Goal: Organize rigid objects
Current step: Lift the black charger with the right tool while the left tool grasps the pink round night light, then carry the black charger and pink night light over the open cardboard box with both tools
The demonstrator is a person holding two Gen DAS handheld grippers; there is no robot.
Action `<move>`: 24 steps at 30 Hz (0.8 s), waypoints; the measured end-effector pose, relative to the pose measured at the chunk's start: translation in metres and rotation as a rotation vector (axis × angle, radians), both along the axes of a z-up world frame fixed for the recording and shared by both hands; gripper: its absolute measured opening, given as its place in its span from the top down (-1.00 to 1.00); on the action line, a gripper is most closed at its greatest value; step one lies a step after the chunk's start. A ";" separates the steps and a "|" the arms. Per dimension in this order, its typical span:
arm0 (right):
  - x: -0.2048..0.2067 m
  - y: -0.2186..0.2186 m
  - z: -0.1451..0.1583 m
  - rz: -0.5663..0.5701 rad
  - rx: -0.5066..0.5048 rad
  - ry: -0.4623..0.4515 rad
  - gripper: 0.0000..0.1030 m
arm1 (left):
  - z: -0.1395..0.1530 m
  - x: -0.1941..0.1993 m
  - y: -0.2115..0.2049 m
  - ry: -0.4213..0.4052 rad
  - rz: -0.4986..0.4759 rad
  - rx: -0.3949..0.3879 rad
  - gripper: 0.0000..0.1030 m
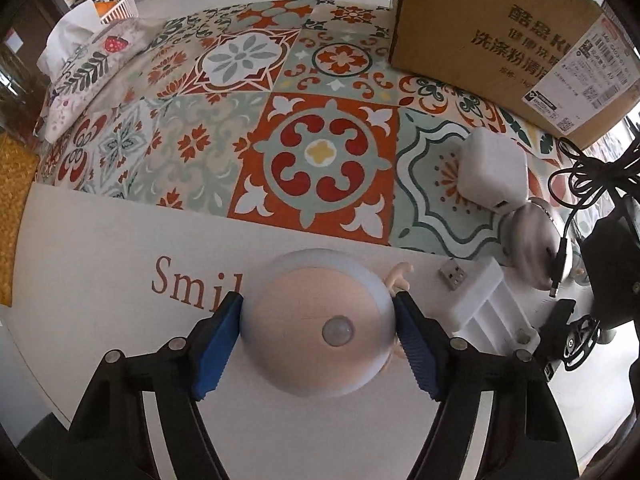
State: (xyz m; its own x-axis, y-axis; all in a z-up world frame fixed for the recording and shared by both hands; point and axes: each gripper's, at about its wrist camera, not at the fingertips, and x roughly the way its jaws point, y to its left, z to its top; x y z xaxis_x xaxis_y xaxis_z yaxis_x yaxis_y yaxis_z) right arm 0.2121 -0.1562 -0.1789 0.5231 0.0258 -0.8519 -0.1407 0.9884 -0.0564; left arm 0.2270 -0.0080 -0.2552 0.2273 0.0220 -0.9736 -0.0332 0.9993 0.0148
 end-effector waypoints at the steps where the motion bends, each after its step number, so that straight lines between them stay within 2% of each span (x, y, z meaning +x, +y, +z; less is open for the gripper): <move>1: 0.001 0.001 -0.001 0.001 0.002 0.002 0.41 | 0.000 0.001 0.000 0.001 0.001 -0.002 -0.46; 6: 0.001 0.003 0.000 0.009 0.009 0.003 0.41 | -0.001 0.002 0.005 -0.006 -0.007 -0.004 -0.45; 9: 0.001 0.003 0.001 0.010 0.018 0.003 0.41 | 0.007 -0.001 0.007 -0.041 -0.011 0.003 -0.44; 15: -0.006 -0.001 0.015 -0.003 0.039 -0.019 0.41 | 0.039 -0.008 0.010 -0.139 -0.023 -0.002 -0.44; 24: -0.021 -0.015 0.047 -0.035 0.090 -0.069 0.41 | 0.095 -0.026 0.003 -0.312 -0.092 -0.002 -0.44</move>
State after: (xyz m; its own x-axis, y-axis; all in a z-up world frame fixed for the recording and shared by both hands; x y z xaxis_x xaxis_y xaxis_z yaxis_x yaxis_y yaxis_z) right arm 0.1906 -0.1711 -0.1321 0.5821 0.0811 -0.8090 -0.1047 0.9942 0.0244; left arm 0.2010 -0.0054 -0.1602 0.5155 -0.0143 -0.8568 0.0542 0.9984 0.0159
